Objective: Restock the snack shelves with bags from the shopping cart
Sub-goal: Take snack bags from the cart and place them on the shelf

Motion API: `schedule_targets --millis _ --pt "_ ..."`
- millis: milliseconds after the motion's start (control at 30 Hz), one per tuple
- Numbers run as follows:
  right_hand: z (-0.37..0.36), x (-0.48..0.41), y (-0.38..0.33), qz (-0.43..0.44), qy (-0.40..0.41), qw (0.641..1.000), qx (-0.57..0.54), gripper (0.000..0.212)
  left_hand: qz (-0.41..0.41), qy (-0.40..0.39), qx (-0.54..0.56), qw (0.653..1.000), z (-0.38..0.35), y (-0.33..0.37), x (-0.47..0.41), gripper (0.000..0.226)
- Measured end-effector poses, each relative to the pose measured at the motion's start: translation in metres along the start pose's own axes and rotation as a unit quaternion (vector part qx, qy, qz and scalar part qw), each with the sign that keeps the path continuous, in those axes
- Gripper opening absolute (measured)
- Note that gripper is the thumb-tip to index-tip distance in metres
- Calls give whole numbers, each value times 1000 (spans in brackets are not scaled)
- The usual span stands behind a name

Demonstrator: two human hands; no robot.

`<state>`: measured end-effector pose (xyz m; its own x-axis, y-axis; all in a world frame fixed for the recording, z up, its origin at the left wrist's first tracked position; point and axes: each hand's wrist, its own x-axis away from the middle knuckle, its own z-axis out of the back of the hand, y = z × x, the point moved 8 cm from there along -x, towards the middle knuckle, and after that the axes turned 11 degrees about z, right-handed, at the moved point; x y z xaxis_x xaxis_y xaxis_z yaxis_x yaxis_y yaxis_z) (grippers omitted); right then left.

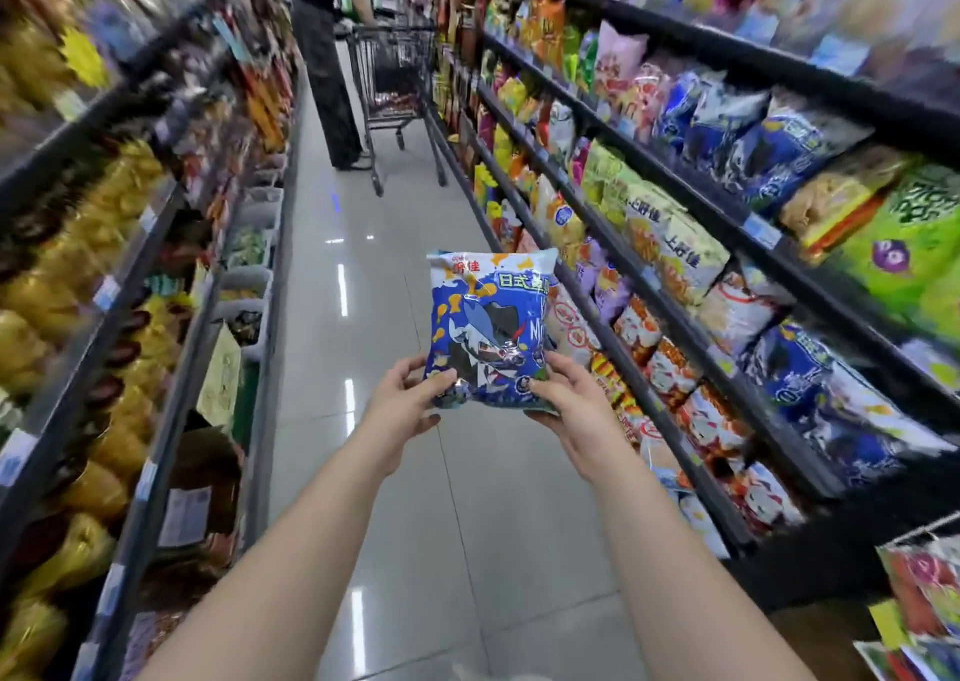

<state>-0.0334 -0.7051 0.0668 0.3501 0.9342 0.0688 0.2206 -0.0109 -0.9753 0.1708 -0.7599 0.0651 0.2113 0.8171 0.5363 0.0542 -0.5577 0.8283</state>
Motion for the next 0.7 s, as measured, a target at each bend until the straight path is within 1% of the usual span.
schedule_targets --millis 67,167,300,433,567,633,700 --pt "-9 -47 -15 11 -15 999 28 41 -18 6 -12 1000 -2 38 -33 32" --pt "-21 -115 -32 32 -12 999 38 42 -45 11 -33 998 -10 90 -80 35" --pt "-41 -211 -57 65 12 997 33 44 -78 8 -44 996 -23 164 -151 26" --pt "-60 -302 -94 112 35 992 49 38 -110 -18 -69 991 -38 242 -229 21" --pt "-83 -397 -147 170 68 981 60 38 -159 -47 -107 980 -53 341 -300 25" --pt "-97 -443 -182 206 79 973 68 37 -186 -61 -121 973 -63 396 -333 26" --pt "-108 -489 -218 248 93 962 73 35 -219 -79 -138 963 -79 455 -365 31"
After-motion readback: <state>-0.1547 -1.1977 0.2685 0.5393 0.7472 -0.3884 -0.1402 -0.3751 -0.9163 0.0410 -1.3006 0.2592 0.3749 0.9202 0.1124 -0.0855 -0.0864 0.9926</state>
